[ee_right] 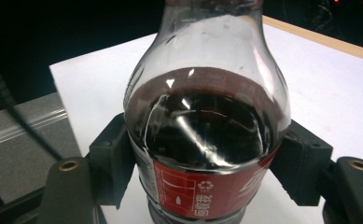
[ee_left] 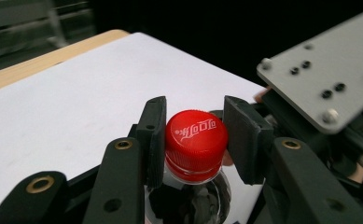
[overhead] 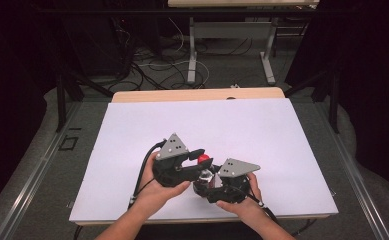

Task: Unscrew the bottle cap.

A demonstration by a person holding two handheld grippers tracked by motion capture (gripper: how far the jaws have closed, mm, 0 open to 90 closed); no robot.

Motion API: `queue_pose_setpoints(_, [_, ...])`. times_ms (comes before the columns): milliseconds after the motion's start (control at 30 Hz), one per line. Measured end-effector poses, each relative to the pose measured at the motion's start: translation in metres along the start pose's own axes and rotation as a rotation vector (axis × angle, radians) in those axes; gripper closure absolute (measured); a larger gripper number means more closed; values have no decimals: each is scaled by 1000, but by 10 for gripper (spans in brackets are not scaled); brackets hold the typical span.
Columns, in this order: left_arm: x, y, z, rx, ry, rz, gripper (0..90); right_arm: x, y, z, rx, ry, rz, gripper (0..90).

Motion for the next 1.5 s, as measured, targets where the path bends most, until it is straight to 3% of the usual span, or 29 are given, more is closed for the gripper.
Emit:
queue_pose_setpoints(133, [1,3,-3,57,-26,-16,615,0,0,-2,-27,2,-1,299])
queue_pose_setpoints(233, [1,5,-3,66,-29,-19,615,0,-1,-4,-47,-5,-3,299])
queue_pose_setpoints(333, [2,6,-3,59,-37,-14,614,0,-1,-4,-42,-6,-3,299])
queue_pose_setpoints(433, [3,4,-2,20,-34,-12,598,1,-2,-3,-23,15,-10,299])
queue_pose_setpoints(567, [8,-2,4,-27,-14,-34,443,2,-2,-2,-19,19,-14,299])
queue_pose_setpoints(667, [12,-10,12,-125,-18,-34,388,2,-2,0,13,10,-2,299])
queue_pose_setpoints(767, [14,-16,22,-237,18,-19,386,2,-1,2,26,10,-11,299])
queue_pose_setpoints(800, [13,-18,25,-280,27,1,386,2,-1,3,41,5,-9,299])
queue_pose_setpoints(833, [11,-19,26,-326,9,27,386,2,0,5,52,0,-12,299])
queue_pose_setpoints(900, [8,-20,31,-386,35,37,390,2,1,7,69,-13,-10,299])
queue_pose_setpoints(1167, [-1,-15,32,-492,43,56,491,1,2,14,115,-24,-9,299])
queue_pose_setpoints(1267, [-1,-14,30,-510,61,50,600,1,2,14,128,-31,-9,299])
queue_pose_setpoints(1367, [1,-14,29,-499,74,49,607,2,1,14,129,-25,-11,299])
queue_pose_setpoints(1500, [1,-11,26,-427,83,47,611,2,1,12,106,-20,-15,299])
Point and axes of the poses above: each handheld gripper's, and its own axes: y roughly forward along the jaws, x roughly out of its top, z roughly to its left, the point moved 5 cm from there along y, roughly forward along the jaws, and after that the axes turned 12 degrees about -z, right-handed, at the moved point
